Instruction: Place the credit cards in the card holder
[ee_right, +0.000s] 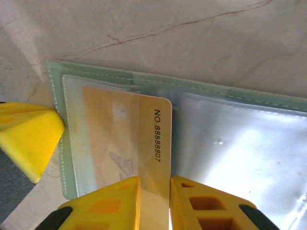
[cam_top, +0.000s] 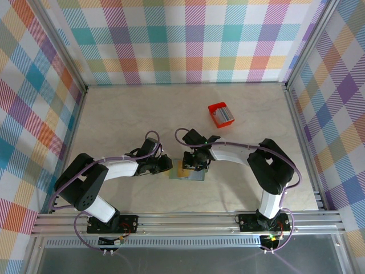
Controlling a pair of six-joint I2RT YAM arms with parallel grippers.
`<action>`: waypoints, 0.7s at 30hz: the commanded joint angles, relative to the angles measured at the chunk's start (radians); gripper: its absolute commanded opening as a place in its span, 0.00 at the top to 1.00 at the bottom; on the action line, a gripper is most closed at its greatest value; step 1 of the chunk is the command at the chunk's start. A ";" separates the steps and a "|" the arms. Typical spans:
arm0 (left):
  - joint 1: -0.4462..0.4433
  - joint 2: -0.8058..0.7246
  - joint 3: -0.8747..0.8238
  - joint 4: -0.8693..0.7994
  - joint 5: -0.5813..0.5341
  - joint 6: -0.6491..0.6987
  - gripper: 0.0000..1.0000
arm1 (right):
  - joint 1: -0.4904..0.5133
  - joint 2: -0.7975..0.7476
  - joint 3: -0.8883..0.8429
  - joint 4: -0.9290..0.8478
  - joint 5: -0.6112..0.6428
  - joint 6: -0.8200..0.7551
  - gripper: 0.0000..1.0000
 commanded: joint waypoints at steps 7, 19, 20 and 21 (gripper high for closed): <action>-0.016 0.111 -0.044 0.078 -0.011 -0.011 0.83 | 0.023 0.045 0.065 -0.002 -0.030 -0.024 0.78; -0.016 0.112 -0.049 0.088 -0.009 -0.012 0.83 | 0.036 0.066 0.089 0.000 -0.043 -0.025 0.78; -0.016 0.111 -0.049 0.088 -0.009 -0.011 0.83 | 0.036 0.066 0.089 -0.001 -0.043 -0.025 0.78; -0.015 0.111 -0.050 0.088 -0.009 -0.012 0.83 | 0.036 0.065 0.090 -0.003 -0.043 -0.028 0.78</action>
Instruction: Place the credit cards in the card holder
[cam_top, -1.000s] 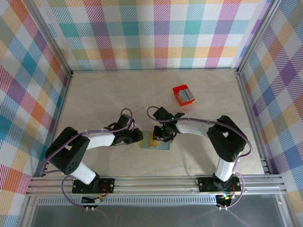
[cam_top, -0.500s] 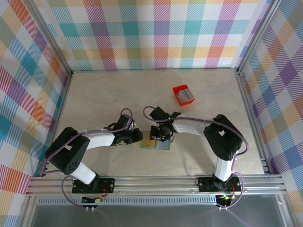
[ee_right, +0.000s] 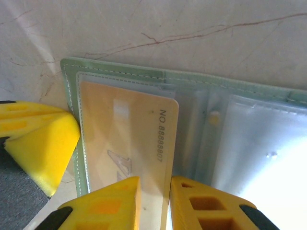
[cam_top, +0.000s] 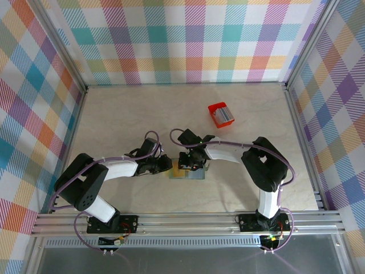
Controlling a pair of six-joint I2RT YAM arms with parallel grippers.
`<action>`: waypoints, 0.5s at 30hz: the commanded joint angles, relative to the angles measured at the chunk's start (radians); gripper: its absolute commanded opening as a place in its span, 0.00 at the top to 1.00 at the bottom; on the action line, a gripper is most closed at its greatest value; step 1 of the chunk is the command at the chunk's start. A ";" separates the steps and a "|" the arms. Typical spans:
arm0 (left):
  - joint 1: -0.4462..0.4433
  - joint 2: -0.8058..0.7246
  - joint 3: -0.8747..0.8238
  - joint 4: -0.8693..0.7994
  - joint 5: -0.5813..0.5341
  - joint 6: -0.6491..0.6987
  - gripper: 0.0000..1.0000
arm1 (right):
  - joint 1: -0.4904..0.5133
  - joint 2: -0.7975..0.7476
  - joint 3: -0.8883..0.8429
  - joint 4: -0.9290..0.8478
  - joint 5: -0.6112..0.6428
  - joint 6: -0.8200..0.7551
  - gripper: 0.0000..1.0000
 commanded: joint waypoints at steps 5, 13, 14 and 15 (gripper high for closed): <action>-0.022 0.108 -0.041 0.068 -0.024 -0.004 0.83 | 0.011 -0.026 0.043 -0.041 0.005 -0.026 0.74; -0.022 0.058 -0.041 0.030 -0.042 0.002 0.83 | -0.034 -0.212 -0.060 -0.089 0.082 -0.008 0.64; -0.022 0.047 -0.039 0.023 -0.044 0.004 0.83 | -0.037 -0.230 -0.068 -0.102 0.093 -0.008 0.64; -0.022 0.038 -0.037 0.017 -0.045 0.006 0.83 | -0.037 -0.239 -0.070 -0.113 0.099 -0.011 0.64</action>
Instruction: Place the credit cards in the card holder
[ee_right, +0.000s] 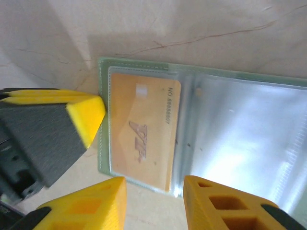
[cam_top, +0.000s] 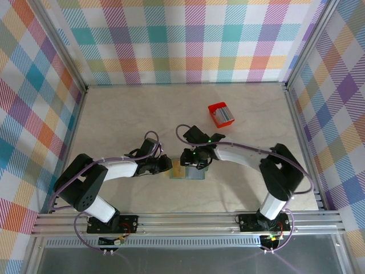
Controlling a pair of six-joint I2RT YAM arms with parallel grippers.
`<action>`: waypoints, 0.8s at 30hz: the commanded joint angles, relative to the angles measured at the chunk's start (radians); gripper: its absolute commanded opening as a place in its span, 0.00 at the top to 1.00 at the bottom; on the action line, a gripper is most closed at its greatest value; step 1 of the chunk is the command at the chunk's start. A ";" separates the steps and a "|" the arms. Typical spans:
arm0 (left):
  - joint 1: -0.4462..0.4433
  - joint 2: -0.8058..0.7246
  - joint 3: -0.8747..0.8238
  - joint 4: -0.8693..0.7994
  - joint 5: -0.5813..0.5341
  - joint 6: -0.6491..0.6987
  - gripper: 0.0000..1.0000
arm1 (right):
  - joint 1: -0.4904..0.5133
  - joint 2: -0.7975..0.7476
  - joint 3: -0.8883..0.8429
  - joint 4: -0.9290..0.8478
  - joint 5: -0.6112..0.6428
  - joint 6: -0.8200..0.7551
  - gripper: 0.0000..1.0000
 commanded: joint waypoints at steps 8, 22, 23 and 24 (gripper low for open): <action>-0.022 -0.073 -0.025 -0.047 -0.060 0.003 0.83 | -0.010 -0.068 -0.028 -0.062 0.063 -0.022 0.64; -0.020 -0.303 -0.038 -0.089 -0.083 0.036 0.78 | -0.011 -0.168 -0.158 0.159 0.092 -0.038 0.61; -0.020 -0.312 -0.035 -0.088 -0.082 0.041 0.78 | -0.011 -0.176 -0.163 0.168 0.094 -0.040 0.61; -0.020 -0.316 -0.032 -0.088 -0.080 0.047 0.78 | -0.011 -0.181 -0.164 0.169 0.111 -0.035 0.62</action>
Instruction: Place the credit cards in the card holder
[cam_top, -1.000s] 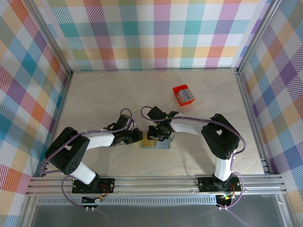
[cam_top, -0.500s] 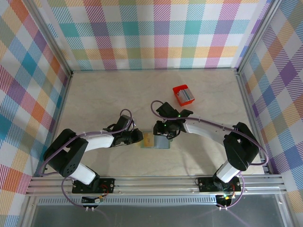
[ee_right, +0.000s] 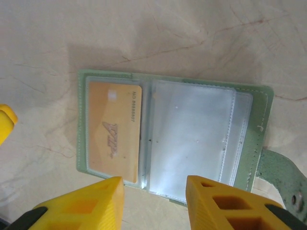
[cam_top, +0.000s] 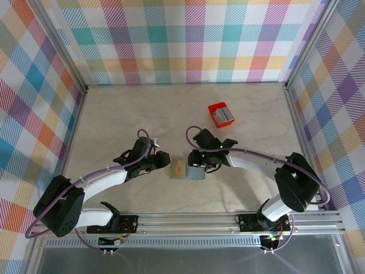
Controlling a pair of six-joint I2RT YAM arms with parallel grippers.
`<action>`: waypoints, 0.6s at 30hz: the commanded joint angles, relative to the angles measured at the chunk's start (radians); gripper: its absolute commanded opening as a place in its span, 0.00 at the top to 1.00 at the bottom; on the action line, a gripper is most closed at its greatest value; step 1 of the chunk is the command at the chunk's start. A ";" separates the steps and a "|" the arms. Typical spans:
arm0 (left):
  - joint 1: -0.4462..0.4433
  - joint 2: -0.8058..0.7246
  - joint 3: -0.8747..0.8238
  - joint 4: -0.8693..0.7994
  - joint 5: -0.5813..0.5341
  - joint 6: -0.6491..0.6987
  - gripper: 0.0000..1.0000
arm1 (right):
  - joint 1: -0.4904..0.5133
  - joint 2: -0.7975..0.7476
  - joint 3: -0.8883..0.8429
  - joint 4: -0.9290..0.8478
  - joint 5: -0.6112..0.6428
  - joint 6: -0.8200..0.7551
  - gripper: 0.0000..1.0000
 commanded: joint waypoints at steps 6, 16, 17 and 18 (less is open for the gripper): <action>-0.005 -0.021 -0.011 0.042 0.013 0.024 0.76 | 0.003 -0.082 -0.068 0.129 0.050 -0.035 0.58; -0.005 -0.015 -0.036 0.122 0.039 -0.020 0.76 | 0.003 -0.011 0.059 -0.117 0.060 -0.042 0.65; -0.005 -0.010 -0.035 0.130 0.045 -0.021 0.76 | 0.003 0.002 0.065 -0.117 0.047 -0.040 0.65; -0.005 -0.006 -0.035 0.137 0.053 -0.023 0.76 | 0.004 0.014 0.069 -0.117 0.042 -0.038 0.65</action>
